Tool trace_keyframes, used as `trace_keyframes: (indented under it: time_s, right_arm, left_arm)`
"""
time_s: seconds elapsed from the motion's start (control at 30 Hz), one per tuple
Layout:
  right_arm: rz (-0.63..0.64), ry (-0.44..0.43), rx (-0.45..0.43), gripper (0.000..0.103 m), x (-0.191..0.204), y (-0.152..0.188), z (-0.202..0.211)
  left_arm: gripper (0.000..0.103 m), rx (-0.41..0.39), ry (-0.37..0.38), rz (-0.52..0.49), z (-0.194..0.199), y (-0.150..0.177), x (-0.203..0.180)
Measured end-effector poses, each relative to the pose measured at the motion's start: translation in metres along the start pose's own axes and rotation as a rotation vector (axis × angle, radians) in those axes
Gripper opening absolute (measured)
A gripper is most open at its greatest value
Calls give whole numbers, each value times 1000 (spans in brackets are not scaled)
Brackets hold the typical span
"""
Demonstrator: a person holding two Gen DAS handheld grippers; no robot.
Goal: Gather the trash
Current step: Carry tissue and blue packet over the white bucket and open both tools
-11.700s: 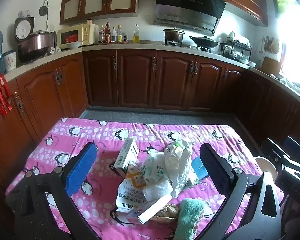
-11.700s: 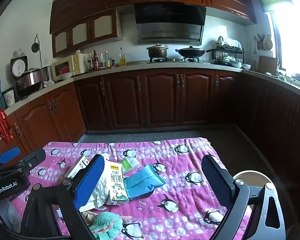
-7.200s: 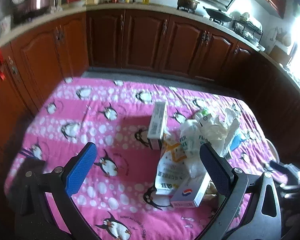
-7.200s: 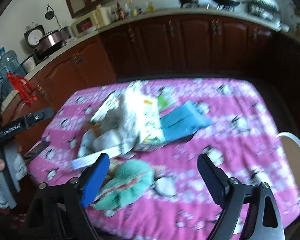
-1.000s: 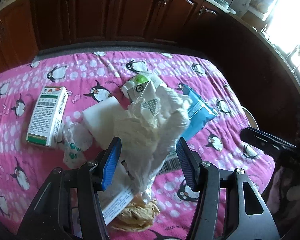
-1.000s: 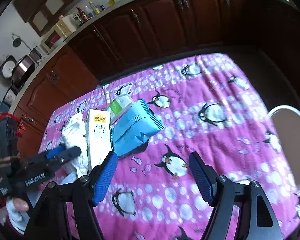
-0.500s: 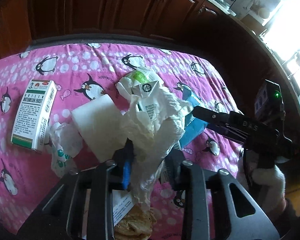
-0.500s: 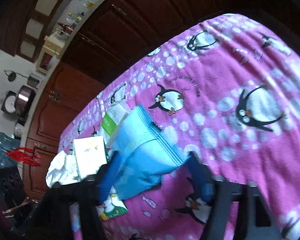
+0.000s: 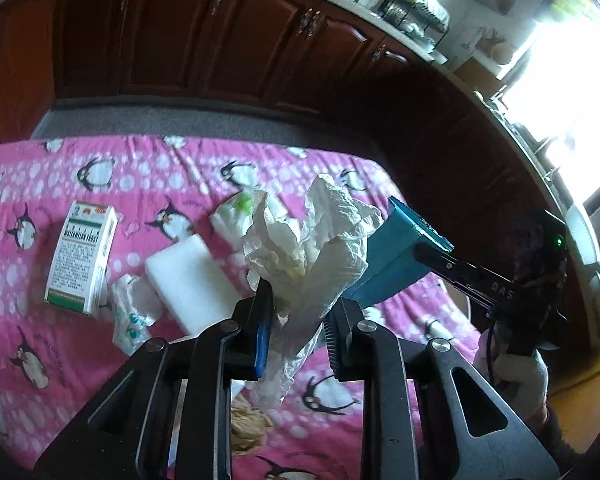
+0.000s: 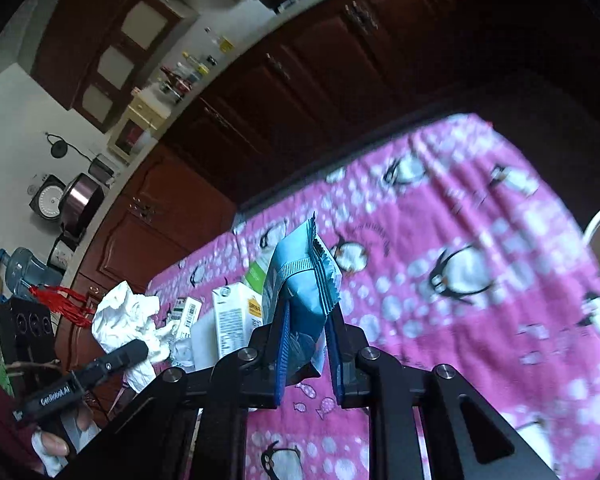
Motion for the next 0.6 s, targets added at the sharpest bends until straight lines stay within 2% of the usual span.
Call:
trace_keyframes:
  time_s: [0.27, 0.6]
  right_arm:
    - [58, 20, -41, 16, 9, -2, 50]
    - [44, 72, -116, 16, -15, -8, 114]
  left_arm:
    - [20, -13, 32, -72, 8, -1, -47]
    - [20, -5, 68, -177, -1, 8, -118]
Point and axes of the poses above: each gripper's, at about its wrist camera, not at the fingertips, and z roughly against the way its jaws point, x to its left, y to its underside, the point moved 9 cm from there along -z, roughly the way its jaws point, and after that the axes turned 10 degrees about -y, right-handed, at the moved point
